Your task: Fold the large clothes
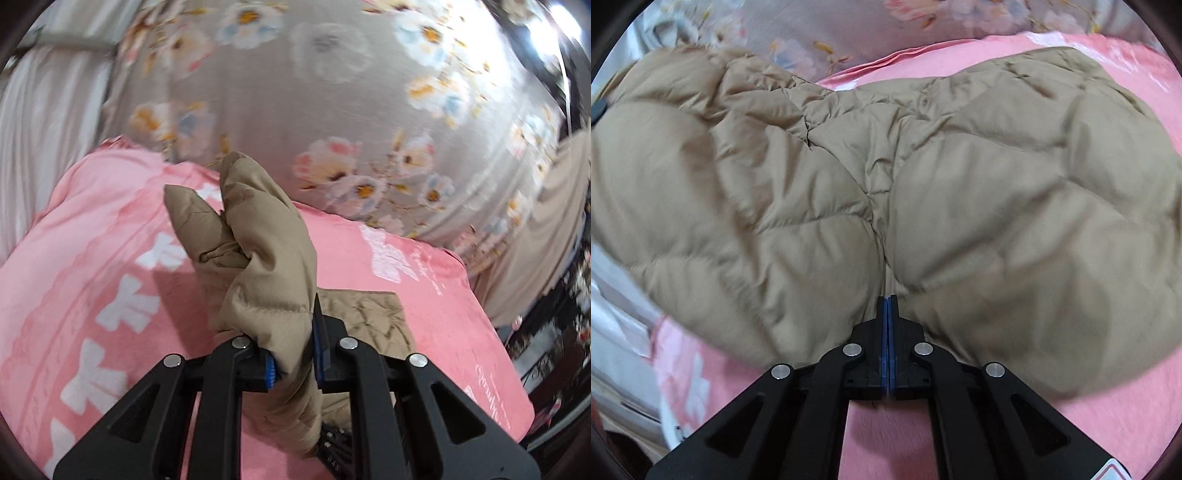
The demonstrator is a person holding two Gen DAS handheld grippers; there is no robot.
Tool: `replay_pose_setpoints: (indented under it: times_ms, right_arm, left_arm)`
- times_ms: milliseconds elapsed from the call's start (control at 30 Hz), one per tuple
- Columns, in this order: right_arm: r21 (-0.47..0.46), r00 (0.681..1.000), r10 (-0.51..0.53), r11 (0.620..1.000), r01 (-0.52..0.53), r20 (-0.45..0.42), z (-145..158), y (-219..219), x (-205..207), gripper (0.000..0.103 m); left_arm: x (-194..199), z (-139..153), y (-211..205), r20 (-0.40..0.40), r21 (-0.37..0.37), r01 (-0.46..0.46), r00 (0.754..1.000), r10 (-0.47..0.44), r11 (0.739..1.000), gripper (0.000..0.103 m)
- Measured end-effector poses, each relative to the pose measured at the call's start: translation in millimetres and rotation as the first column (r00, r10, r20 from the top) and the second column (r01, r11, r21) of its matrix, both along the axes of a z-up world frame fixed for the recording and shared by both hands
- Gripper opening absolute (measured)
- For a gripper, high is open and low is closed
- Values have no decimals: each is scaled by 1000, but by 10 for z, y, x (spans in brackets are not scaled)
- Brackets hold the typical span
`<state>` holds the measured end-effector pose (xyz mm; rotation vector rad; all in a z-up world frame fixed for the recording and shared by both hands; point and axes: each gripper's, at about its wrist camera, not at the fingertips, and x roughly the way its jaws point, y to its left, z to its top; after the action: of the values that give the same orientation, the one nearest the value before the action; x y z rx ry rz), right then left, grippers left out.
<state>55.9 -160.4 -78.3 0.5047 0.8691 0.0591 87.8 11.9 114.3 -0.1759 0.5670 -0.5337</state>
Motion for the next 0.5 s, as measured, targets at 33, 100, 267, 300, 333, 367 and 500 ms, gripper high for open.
replay_pose_setpoints:
  times_ms: [33, 100, 267, 300, 333, 367, 500]
  right_arm:
    - [31, 1000, -3, 1000, 3, 7, 28, -70, -97, 0]
    - [51, 1000, -23, 998, 23, 11, 82, -206, -287, 0]
    - [-9, 992, -124, 992, 124, 37, 254, -636, -823, 0]
    - [-19, 989, -145, 989, 146, 37, 276, -716, -903, 0]
    - [-31, 984, -175, 984, 176, 35, 292, -813, -996, 0]
    - [-39, 980, -194, 980, 195, 33, 306, -882, -1046, 0]
    - [-63, 961, -274, 959, 275, 19, 330, -1181, -1304, 0]
  left_arm:
    - [-19, 21, -105, 10, 9, 21, 1000, -21, 1000, 13]
    - [-43, 52, -380, 20, 31, 63, 998, -63, 998, 13]
    - [-149, 6, -1023, 25, 85, 166, 985, -169, 982, 13]
    - [-191, -25, -1212, 19, 102, 198, 979, -201, 975, 13]
    - [-231, -45, -1321, 15, 111, 216, 976, -219, 970, 13]
    - [-278, -94, -1502, 7, 130, 245, 969, -248, 961, 13]
    - [-386, -345, -2012, -60, 176, 332, 943, -327, 927, 13]
